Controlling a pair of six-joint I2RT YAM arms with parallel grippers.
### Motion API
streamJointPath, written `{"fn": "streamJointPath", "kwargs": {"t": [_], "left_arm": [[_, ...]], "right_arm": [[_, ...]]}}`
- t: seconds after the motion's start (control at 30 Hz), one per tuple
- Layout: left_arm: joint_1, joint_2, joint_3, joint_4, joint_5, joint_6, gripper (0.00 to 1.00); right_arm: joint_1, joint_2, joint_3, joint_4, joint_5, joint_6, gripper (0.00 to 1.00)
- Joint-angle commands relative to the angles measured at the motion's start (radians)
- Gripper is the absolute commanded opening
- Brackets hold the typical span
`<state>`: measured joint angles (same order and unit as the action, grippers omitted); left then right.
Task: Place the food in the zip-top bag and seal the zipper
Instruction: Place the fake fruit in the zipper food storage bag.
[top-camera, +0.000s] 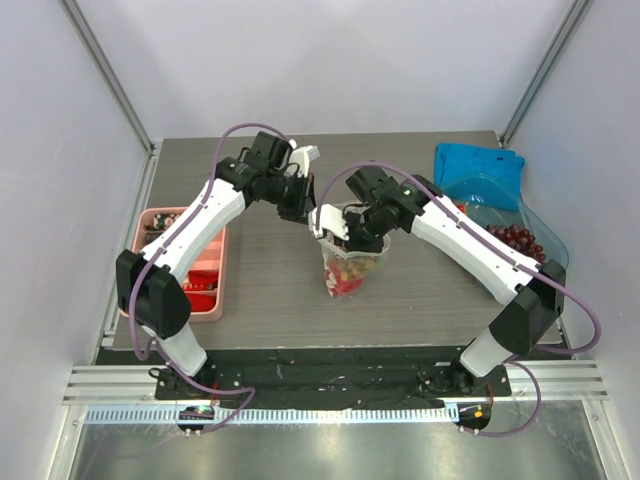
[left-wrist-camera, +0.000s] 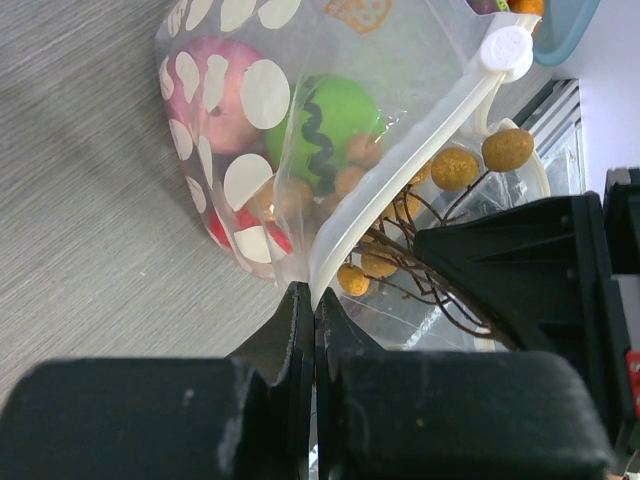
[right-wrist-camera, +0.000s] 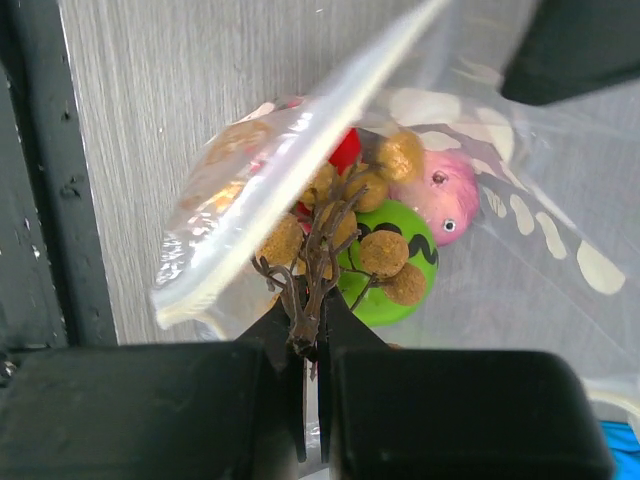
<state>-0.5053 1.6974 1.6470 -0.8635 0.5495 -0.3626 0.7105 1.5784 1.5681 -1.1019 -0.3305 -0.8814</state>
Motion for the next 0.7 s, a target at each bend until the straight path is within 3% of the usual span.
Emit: {"fn": "streamJointPath", "kwargs": {"t": [0.0,0.2,0.33,0.43,0.47,0.53,0.57,0.67], "left_arm": [[-0.002,-0.031,0.043,0.034,0.021,0.004,0.0],[-0.002,-0.033,0.04,0.032,0.018,-0.001,0.0],[-0.002,-0.028,0.037,0.037,0.024,-0.009,0.0],[-0.002,-0.028,0.034,0.046,0.029,-0.013,0.0],[-0.002,-0.03,0.031,0.05,0.029,-0.015,0.0],[-0.002,-0.03,0.033,0.05,0.029,-0.012,0.01],[-0.002,-0.031,0.034,0.05,0.027,-0.012,0.01],[-0.002,-0.042,0.025,0.057,0.023,-0.012,0.01]], "right_arm": [[0.044,-0.035,0.032,-0.029,0.048,-0.106,0.01],[0.15,-0.113,0.037,0.023,0.123,-0.163,0.01],[0.156,-0.141,0.015,0.054,0.119,-0.215,0.01],[0.156,-0.136,-0.02,0.094,0.134,-0.228,0.31],[0.156,-0.138,-0.04,0.114,0.139,-0.217,0.59],[0.146,-0.149,-0.054,0.206,0.156,-0.154,0.74],[0.138,-0.153,-0.054,0.246,0.16,-0.137,0.93],[0.093,-0.159,0.004,0.275,0.165,-0.022,0.97]]}}
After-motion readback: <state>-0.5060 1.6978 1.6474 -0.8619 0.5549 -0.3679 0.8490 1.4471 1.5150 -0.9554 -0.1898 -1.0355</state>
